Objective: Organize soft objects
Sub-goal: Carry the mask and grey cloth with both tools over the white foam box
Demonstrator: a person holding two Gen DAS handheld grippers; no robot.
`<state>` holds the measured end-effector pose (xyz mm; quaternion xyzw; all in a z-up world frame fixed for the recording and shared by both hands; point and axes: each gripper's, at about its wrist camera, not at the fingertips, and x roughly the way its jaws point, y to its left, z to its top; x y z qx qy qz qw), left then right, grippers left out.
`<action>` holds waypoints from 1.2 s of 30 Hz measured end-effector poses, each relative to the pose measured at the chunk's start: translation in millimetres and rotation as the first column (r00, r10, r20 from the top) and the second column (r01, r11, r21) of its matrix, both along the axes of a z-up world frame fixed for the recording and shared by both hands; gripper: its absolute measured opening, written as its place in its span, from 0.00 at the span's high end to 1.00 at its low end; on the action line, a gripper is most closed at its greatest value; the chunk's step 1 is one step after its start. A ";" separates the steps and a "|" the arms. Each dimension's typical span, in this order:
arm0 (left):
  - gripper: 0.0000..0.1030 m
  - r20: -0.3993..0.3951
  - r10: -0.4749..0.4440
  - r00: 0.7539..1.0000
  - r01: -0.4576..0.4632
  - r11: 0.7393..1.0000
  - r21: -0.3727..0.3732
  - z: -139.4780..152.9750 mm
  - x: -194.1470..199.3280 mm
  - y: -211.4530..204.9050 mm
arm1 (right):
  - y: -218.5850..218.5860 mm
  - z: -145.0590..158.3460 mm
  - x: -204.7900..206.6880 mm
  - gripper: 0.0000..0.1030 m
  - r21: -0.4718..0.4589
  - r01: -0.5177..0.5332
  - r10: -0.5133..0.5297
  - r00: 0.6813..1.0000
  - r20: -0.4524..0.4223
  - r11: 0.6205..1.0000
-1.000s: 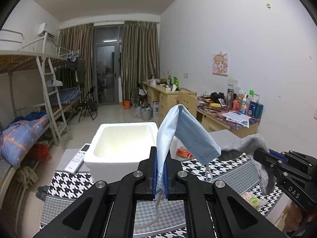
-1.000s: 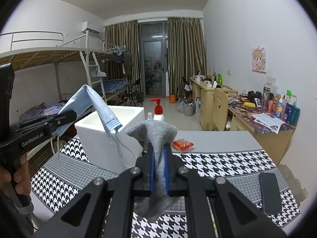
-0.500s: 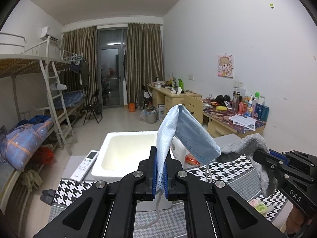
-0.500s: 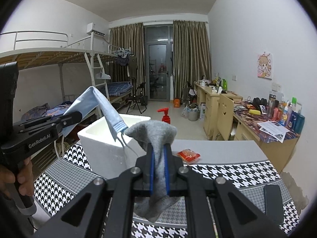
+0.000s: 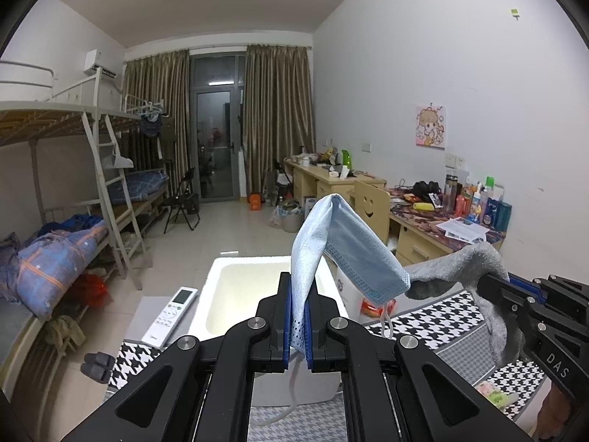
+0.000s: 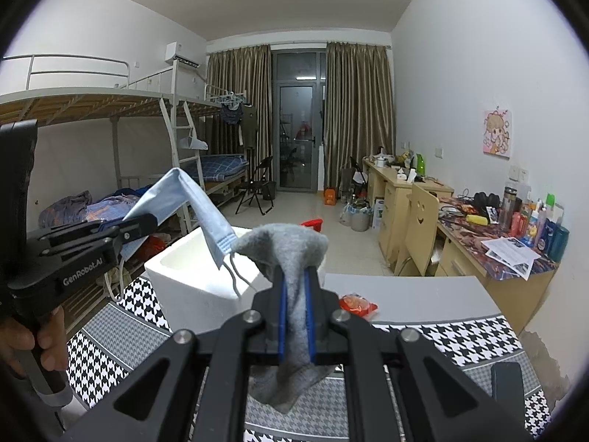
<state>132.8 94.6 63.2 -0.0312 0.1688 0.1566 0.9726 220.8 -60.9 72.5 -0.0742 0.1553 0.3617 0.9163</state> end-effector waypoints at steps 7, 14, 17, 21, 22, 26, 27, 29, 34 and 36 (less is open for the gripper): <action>0.95 0.001 0.032 0.999 -0.032 0.999 0.009 5.8 6.9 10.2 | 13.9 6.1 4.1 0.89 -0.005 -0.005 0.005 1.000 0.002 1.000; 0.95 0.009 0.065 0.998 -0.065 0.998 0.012 10.3 9.6 19.9 | 24.6 11.7 8.7 0.89 -0.004 -0.007 0.007 1.000 0.003 1.000; 0.95 0.007 0.076 0.997 -0.076 0.997 0.010 10.5 11.5 23.0 | 30.2 12.8 9.8 0.89 -0.009 -0.006 0.006 1.000 0.005 1.000; 0.95 -0.002 0.095 0.995 -0.095 0.995 0.008 10.9 15.5 31.2 | 36.4 13.4 16.4 0.89 -0.013 -0.008 0.008 1.000 -0.002 1.000; 0.95 -0.005 0.101 0.995 -0.101 0.995 0.008 10.4 16.2 32.5 | 38.0 13.5 17.2 0.89 -0.013 -0.011 0.011 1.000 -0.005 1.000; 0.95 -0.029 0.113 0.993 -0.113 0.994 -0.009 6.8 21.7 42.3 | 44.9 14.7 18.9 0.89 -0.018 -0.018 0.018 1.000 -0.005 1.000; 0.95 -0.034 0.113 0.993 -0.114 0.993 -0.012 5.8 23.2 43.8 | 46.9 14.8 17.4 0.89 -0.018 -0.022 0.022 1.000 -0.004 1.000; 0.95 -0.041 0.117 0.992 -0.118 0.993 -0.019 4.4 25.5 46.9 | 49.8 15.8 17.8 0.89 -0.019 -0.024 0.024 1.000 0.000 1.000; 0.95 -0.054 0.129 0.990 -0.131 0.991 -0.025 2.7 31.2 54.5 | 60.8 15.6 23.3 0.89 -0.027 -0.021 0.021 1.000 -0.004 0.999; 0.95 -0.063 0.136 0.989 -0.138 0.990 -0.031 1.3 34.3 59.0 | 64.9 14.2 25.0 0.89 -0.031 -0.026 0.026 1.000 -0.007 0.999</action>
